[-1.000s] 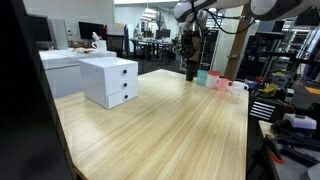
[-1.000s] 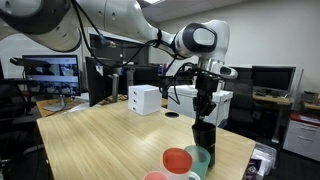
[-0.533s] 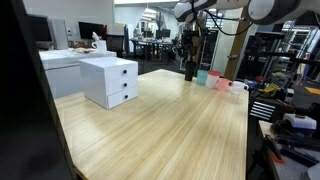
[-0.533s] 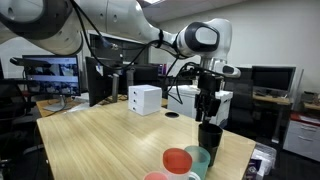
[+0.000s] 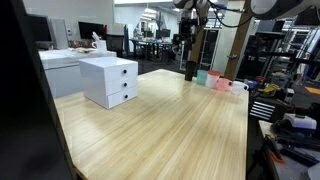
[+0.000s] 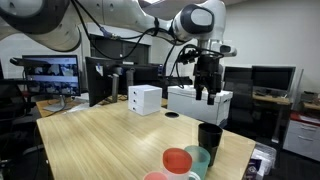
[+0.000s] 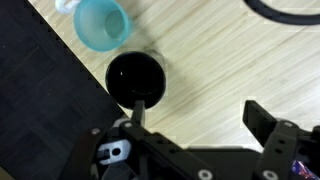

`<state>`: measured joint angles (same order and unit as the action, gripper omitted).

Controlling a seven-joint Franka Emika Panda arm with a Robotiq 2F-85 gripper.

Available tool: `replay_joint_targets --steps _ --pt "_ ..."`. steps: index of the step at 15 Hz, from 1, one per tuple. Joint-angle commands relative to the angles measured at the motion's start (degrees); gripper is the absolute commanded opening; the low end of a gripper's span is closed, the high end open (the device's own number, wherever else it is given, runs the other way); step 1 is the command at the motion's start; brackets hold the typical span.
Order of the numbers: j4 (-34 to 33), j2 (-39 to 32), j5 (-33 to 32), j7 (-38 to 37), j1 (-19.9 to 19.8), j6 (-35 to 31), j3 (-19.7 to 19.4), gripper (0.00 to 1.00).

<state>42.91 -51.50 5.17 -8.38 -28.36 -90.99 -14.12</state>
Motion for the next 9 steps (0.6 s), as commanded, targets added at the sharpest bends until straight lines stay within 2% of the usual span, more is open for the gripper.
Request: replay_joint_targets --steps 1,6,9 --pt "3.1 4.8 -0.8 -0.4 2.7 4.7 0.0 1.0" --pt "8.5 9.4 -0.6 0.3 7.2 14.5 0.4 1.0" --pt "16.9 14.4 -1.7 1.2 10.7 16.6 0.1 1.0"
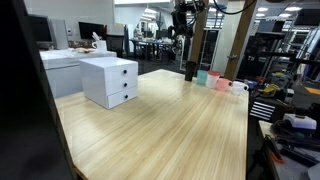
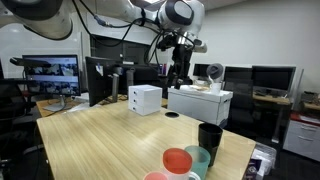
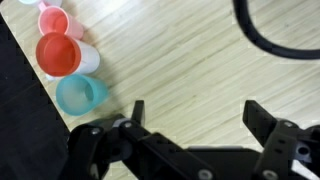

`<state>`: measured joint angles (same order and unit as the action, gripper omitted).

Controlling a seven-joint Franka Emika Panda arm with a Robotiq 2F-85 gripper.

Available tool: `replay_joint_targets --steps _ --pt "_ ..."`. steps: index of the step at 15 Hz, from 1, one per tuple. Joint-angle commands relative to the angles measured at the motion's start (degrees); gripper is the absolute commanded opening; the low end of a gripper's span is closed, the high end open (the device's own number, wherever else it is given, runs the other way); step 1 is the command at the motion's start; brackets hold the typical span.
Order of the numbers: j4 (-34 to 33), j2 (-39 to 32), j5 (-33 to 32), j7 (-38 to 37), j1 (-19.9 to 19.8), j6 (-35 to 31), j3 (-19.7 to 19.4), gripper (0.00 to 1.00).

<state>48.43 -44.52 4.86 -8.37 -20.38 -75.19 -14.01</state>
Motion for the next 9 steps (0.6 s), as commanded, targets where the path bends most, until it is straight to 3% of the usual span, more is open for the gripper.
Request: replay_joint_targets --steps 1,4,9 --pt "13.6 8.7 -2.3 1.4 3.7 0.8 -0.3 1.0" --pt "20.9 13.3 -4.1 2.4 6.0 -2.5 -0.3 1.0" --pt "33.5 21.3 -5.4 2.1 8.3 -16.3 0.0 1.0"
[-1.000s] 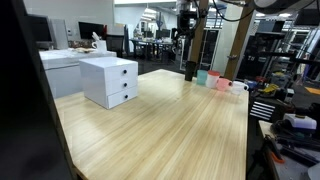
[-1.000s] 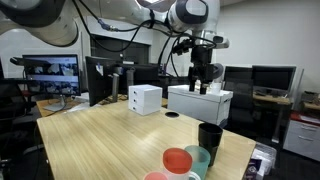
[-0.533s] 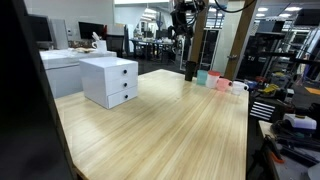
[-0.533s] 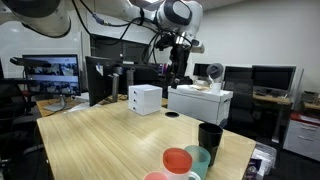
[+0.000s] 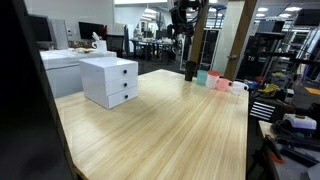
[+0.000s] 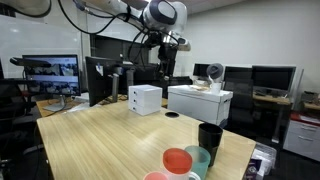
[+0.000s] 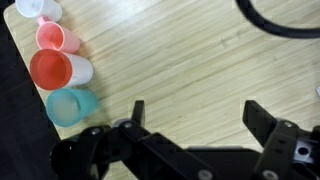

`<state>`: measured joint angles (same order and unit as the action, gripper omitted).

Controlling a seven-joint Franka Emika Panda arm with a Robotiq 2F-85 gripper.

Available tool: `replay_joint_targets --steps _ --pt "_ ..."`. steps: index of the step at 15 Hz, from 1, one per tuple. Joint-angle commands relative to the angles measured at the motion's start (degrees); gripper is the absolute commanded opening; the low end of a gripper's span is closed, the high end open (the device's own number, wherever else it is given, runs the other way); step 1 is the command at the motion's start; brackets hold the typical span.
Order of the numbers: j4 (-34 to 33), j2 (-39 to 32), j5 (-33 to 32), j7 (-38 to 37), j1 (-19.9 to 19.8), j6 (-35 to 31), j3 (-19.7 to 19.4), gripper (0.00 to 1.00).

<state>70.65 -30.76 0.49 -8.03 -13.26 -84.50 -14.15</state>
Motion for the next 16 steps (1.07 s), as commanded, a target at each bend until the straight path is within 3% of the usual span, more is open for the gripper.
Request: replay_joint_targets --steps 1,7,16 --pt "13.9 9.1 -1.0 1.8 1.5 -9.1 0.1 1.0" --pt "30.1 19.0 -6.5 0.9 2.8 -27.6 1.3 1.0" --pt "57.5 37.6 -8.3 1.8 4.7 -33.0 4.5 1.0"
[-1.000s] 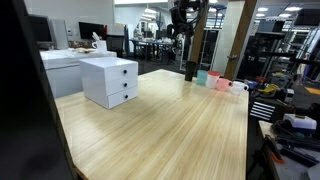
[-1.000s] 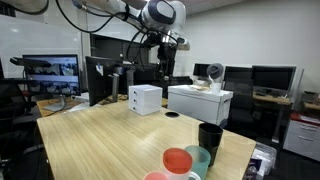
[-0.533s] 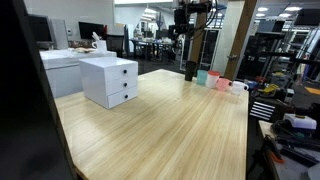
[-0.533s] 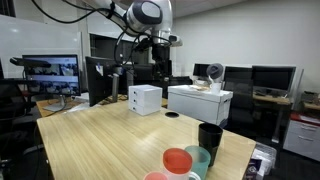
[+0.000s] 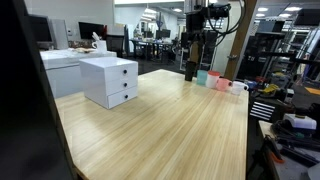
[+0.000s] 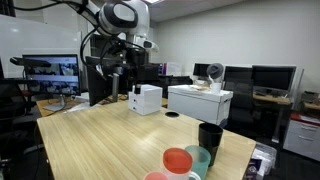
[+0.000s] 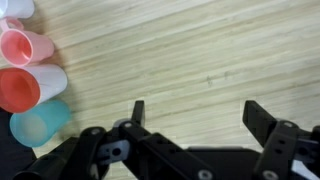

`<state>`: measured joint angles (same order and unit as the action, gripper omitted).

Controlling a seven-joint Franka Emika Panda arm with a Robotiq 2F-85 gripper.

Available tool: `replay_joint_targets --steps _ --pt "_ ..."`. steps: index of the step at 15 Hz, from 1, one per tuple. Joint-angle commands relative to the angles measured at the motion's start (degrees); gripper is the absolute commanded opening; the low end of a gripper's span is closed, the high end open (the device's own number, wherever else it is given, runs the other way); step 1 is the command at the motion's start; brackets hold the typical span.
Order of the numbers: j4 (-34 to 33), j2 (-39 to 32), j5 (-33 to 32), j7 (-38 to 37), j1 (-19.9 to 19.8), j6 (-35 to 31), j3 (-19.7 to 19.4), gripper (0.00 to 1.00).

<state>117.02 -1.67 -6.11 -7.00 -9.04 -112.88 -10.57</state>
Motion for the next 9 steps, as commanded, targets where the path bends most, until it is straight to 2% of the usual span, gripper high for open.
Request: replay_joint_targets --steps 1,4,5,9 --pt "13.2 10.1 -1.9 0.7 0.6 -5.3 1.2 1.0" --pt "18.4 14.3 -2.5 0.6 0.6 -6.5 2.4 1.0" --pt "13.6 9.9 -1.2 0.1 0.3 -4.3 2.2 1.0" --pt "16.7 12.9 -1.2 0.1 0.3 -4.8 2.7 1.0"
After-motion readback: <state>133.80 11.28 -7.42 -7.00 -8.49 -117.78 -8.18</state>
